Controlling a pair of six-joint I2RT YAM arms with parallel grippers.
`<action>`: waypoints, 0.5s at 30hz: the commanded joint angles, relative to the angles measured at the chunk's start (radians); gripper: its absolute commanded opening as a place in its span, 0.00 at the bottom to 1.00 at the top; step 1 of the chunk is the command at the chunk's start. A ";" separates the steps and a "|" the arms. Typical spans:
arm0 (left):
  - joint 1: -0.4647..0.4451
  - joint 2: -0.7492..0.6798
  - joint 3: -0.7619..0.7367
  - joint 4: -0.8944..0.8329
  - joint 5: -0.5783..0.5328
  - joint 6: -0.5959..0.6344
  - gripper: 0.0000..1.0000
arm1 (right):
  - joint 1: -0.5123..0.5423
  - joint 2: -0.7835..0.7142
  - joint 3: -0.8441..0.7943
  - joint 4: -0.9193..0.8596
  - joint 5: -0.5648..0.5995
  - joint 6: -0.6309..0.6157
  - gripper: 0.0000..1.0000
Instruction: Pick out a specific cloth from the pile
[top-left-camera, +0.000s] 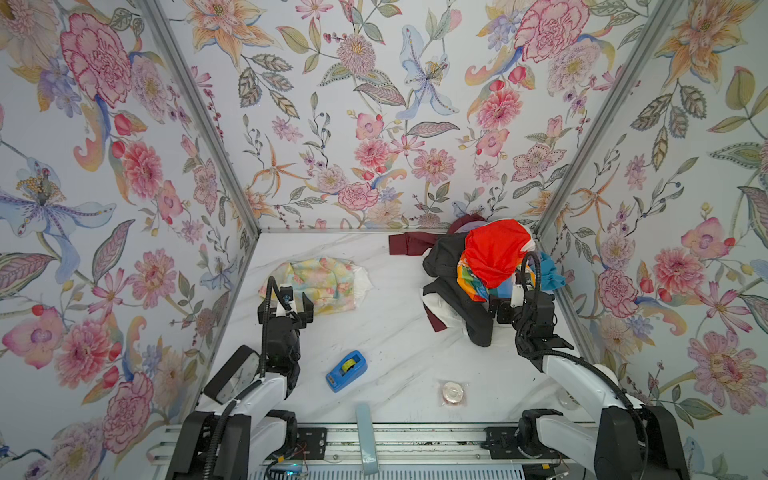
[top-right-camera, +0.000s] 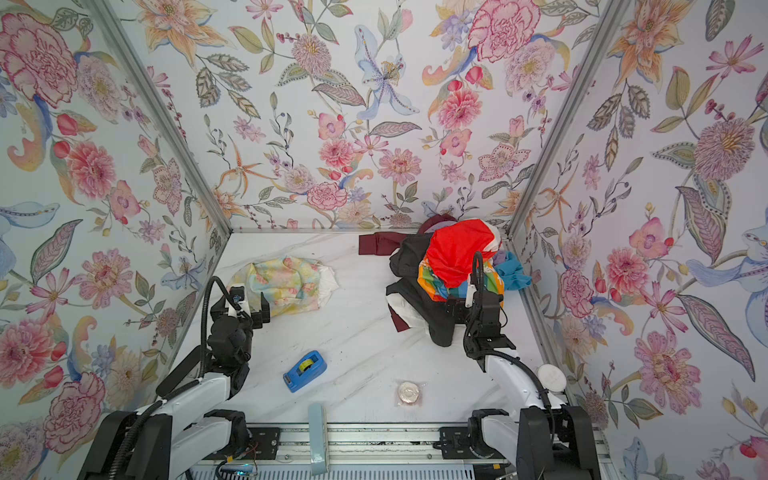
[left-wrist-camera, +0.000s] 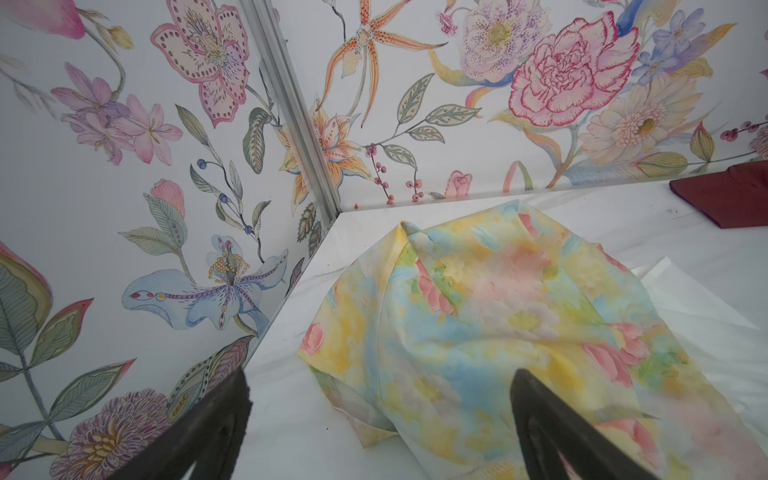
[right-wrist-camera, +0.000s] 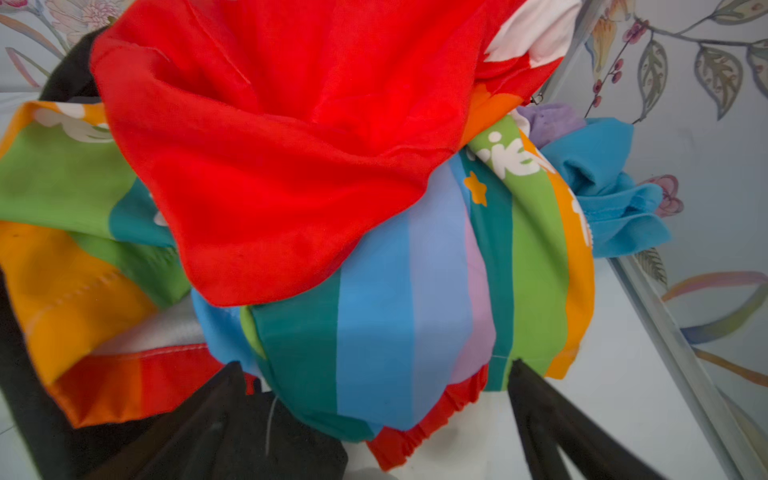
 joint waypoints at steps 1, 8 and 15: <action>0.022 0.063 -0.050 0.251 -0.005 0.008 0.99 | -0.028 0.037 -0.047 0.209 0.045 -0.022 0.99; 0.048 0.213 -0.058 0.387 0.031 -0.031 0.99 | -0.068 0.159 -0.127 0.429 0.064 0.000 0.99; 0.055 0.425 -0.141 0.782 0.085 -0.044 0.99 | -0.102 0.210 -0.131 0.529 0.036 0.007 0.99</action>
